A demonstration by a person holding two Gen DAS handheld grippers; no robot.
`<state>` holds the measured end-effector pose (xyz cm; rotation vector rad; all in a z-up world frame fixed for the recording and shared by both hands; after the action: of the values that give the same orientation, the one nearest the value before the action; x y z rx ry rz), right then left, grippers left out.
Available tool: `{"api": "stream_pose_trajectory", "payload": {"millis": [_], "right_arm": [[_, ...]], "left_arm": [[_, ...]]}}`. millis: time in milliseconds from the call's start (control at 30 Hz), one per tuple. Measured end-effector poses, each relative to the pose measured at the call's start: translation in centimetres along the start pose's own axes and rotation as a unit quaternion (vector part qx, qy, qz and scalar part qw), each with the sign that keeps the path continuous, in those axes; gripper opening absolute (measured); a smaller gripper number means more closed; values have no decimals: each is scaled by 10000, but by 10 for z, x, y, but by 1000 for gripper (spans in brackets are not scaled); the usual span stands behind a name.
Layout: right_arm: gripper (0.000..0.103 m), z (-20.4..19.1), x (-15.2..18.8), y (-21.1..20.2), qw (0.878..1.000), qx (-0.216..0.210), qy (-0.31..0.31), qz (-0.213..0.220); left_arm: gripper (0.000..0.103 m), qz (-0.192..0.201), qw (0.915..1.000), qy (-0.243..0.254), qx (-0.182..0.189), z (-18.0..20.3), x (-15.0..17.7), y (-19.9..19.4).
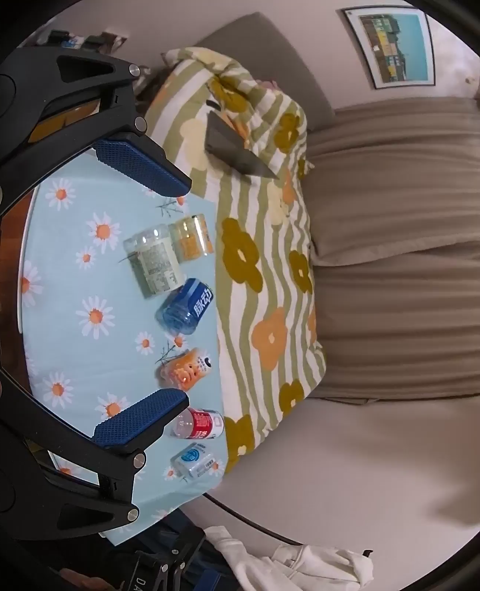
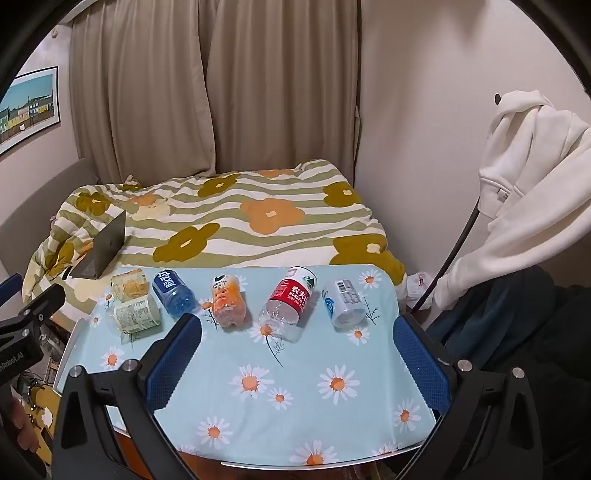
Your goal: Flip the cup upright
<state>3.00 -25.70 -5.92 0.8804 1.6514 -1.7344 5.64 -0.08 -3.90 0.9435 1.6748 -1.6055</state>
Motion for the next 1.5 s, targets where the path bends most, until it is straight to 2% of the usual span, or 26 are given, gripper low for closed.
{"api": "stream_pose_trajectory", "payload": {"millis": [67,167,900,1500], "right_arm": [[103,0,0,0,10000,6,0,-11],[103,0,0,1,10000,14,0,-9],[103,-5,-2,-1,10000,-66,-4,-34],[103,-5,-1,5,9999,-134,3,-68]], "left_arm": [[103,-90,9999,-53,40,0,-1,3],[103,44,9998,-152,94,-4,-3,1],[103,-89,9999,-80,-110,-4,0,5],[103,-115,9998,-108,-113,-5,1,8]]}}
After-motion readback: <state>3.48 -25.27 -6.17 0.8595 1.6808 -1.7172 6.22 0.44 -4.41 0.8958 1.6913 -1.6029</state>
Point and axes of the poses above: each gripper's, at about its wrist camera, not at the fingertips, and y roughly the way its jaws point, z to its right, x to its underside, the point moved 7 cm from there along y, roughly the way its jaws point, and after that the axes turned 1 degree about z, right-handed, at the moved point
